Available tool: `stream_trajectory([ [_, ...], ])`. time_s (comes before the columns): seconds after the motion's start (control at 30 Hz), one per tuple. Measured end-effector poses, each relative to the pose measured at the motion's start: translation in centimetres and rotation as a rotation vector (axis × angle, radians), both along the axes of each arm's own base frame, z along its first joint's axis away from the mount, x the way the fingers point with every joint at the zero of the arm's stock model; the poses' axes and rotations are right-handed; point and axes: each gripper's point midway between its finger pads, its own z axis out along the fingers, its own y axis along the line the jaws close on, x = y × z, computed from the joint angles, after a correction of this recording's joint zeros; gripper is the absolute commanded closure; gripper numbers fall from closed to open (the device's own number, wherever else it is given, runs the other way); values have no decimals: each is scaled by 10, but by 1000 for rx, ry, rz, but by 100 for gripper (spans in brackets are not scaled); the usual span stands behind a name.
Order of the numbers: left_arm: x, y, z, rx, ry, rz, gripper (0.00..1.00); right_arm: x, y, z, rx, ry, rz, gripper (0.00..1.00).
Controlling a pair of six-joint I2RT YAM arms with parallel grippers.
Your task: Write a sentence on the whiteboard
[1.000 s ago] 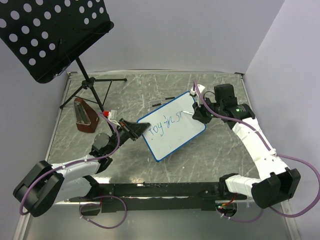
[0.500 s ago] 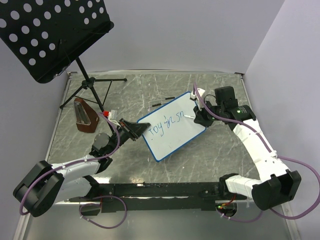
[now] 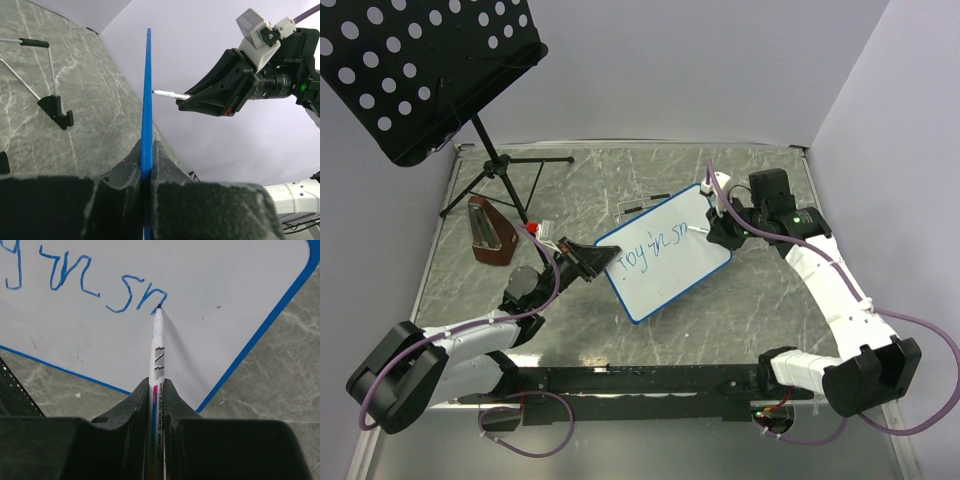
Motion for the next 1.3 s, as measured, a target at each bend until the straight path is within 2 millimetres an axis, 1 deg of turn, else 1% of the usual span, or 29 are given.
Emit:
stream_trajectory([
  [0.3,0,0,-2,3,3,1,99,13,1,4,8,-16,-32,100],
  [0.6,0,1,-2,4,4,2,99,15,-1,5,2,-23,-46,100],
  [0.8,0,1,-2,3,4,2,99,11,-4,4,-5,-23,-43,100],
  [1.07,0,1,-2,4,3,1,99,-3,-10,-10,-23,19,-40,100],
  [1.3,0,1,-2,3,3,1,99,-5,-12,-11,-20,23,-47,100],
])
